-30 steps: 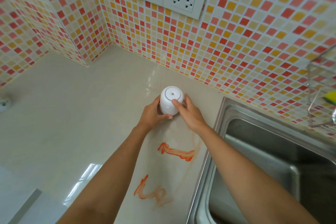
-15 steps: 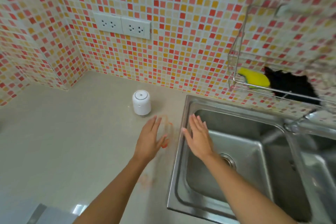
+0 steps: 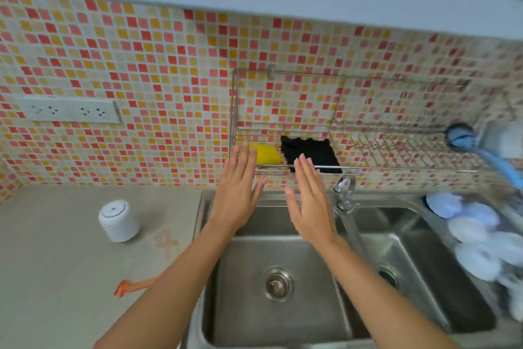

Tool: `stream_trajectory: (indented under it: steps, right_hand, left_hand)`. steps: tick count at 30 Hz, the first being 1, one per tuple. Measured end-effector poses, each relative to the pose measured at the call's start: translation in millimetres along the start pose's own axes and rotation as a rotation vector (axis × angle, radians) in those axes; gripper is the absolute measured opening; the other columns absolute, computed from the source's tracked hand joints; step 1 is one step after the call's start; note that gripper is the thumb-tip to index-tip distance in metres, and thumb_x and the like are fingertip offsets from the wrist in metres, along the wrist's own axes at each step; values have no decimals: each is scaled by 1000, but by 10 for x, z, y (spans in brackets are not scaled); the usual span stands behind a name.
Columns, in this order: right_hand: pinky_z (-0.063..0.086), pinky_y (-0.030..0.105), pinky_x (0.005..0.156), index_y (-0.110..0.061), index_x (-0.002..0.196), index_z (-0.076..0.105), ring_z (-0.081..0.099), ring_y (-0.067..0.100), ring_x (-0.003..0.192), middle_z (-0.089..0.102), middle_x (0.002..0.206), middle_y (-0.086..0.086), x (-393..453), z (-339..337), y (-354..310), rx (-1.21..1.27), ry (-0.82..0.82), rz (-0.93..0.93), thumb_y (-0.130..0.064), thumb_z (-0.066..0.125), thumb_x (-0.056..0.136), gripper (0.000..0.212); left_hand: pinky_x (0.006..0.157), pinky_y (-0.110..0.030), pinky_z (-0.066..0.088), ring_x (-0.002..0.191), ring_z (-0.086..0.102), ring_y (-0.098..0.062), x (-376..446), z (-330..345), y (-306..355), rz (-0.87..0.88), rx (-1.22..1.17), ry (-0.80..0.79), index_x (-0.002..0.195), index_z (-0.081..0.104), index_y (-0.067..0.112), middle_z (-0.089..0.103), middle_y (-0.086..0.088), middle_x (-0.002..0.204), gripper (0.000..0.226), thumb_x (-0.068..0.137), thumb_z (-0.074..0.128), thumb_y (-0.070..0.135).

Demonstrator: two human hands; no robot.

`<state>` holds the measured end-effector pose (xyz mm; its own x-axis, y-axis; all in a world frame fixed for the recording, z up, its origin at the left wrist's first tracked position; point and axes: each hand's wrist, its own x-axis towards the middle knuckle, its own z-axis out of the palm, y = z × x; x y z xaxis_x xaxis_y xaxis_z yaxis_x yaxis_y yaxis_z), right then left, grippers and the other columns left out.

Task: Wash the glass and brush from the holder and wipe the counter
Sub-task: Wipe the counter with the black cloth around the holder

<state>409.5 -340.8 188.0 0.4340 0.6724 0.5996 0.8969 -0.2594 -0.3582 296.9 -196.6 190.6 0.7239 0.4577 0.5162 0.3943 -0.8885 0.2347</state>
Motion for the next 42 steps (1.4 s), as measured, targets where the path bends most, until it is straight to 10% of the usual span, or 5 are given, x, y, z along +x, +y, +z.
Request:
stream_trajectory:
  steps: [5,17,23,35,42]
  right_hand:
    - [9,35,123,-11,154,17,6,15,150,13,163,5,683,-212,385,-48,-36,62,-34,44,101,64]
    - [5,53,118,-32,155,-1,-9,44,146,-10,162,13,1515,-51,880,-198,-1008,392,-66,53,87,93]
    - [49,32,84,-9,130,60,59,30,110,60,129,15,1442,-50,848,-179,-741,252,-19,53,97,35]
    - [43,33,70,-16,106,72,62,25,82,70,93,8,1371,-453,886,1062,-32,995,-44,52,94,36]
    - [52,28,68,-16,124,67,69,22,84,68,115,7,971,-608,334,1707,-186,956,-51,54,91,50]
  left_hand:
    - [119,-35,-12,144,-24,-22,485,120,197,-48,125,-102,151,-12,11,-21,-7,158,82,93,3,66]
    - [119,-39,-10,147,-16,-24,557,298,190,-70,284,-108,152,-9,10,-13,-7,161,80,94,-1,65]
    - [117,-37,-17,146,-24,-20,547,279,217,-108,252,-140,151,-15,12,-22,-5,159,82,91,-4,66]
    - [121,-35,-9,144,-27,-14,155,118,201,-119,182,-221,150,-19,14,-28,-2,157,80,95,9,64]
    - [118,-29,-13,144,-25,-11,-277,-278,7,-225,-6,-92,153,-10,19,-19,2,159,77,96,25,58]
